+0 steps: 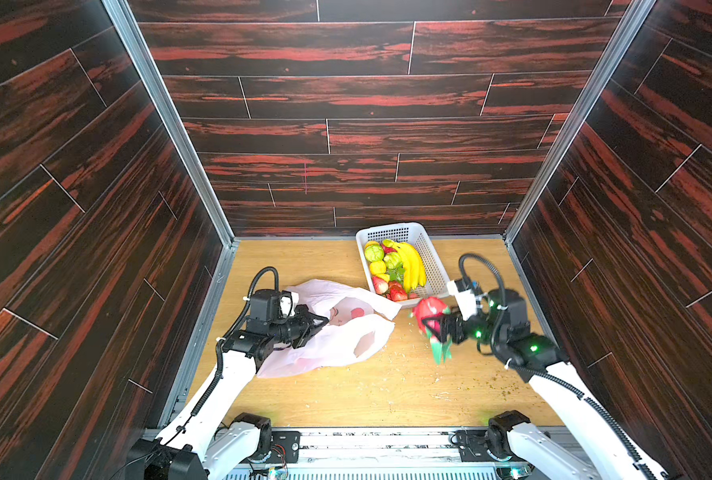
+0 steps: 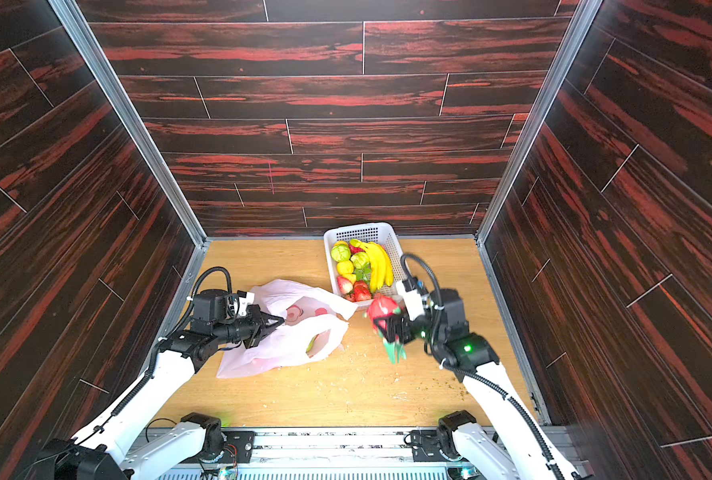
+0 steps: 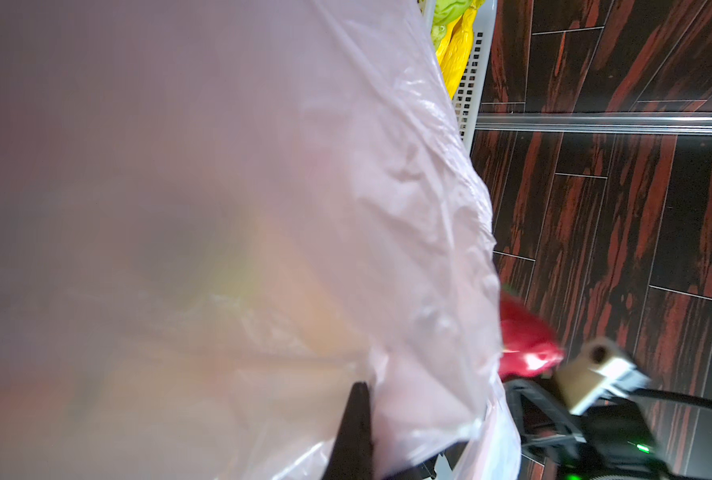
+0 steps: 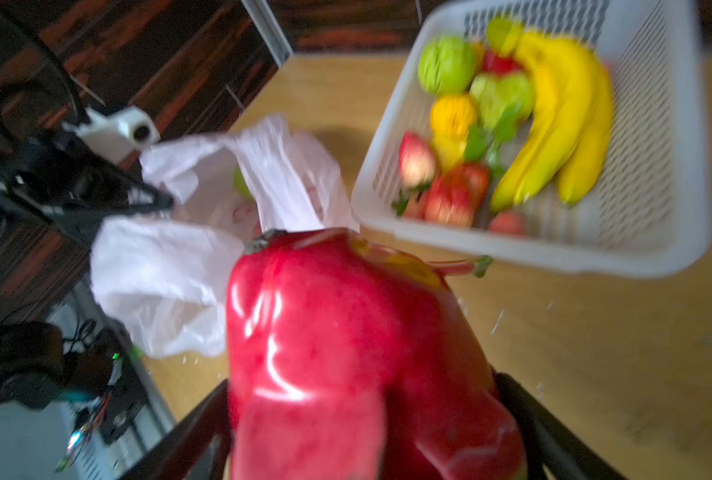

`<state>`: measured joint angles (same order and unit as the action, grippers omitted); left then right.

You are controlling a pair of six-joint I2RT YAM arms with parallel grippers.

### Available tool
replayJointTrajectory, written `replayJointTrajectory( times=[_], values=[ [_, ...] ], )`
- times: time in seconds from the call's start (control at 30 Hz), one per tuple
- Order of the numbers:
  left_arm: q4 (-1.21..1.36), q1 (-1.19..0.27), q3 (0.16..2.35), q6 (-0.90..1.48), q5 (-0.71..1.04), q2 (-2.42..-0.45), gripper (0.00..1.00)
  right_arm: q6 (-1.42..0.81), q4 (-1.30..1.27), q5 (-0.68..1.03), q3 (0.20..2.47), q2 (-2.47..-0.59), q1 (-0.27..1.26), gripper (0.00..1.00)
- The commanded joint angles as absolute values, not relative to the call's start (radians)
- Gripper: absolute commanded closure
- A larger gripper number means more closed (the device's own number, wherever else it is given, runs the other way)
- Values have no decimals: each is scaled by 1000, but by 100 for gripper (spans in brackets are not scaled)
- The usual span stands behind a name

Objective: Place the fake fruits into the plastic bag and tie a complex knot
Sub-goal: 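Lift the dragon fruit with the right gripper and carry it toward the bag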

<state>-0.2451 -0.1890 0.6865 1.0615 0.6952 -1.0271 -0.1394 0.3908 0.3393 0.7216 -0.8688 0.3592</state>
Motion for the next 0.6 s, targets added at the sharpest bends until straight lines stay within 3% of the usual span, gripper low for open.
replayJointTrajectory(
  times=[0.0,0.2,0.57],
  values=[
    [-239,-183,712,1045,703,-1020,100,-177,261,433,661,-829,373,53],
    [-251,-183,721,1032,706,-1025,100,-191,82,488,577,-913,404,53],
    [-276,-183,733,993,728,-1034,100,-136,-67,532,669,-1191,551,53]
  ],
)
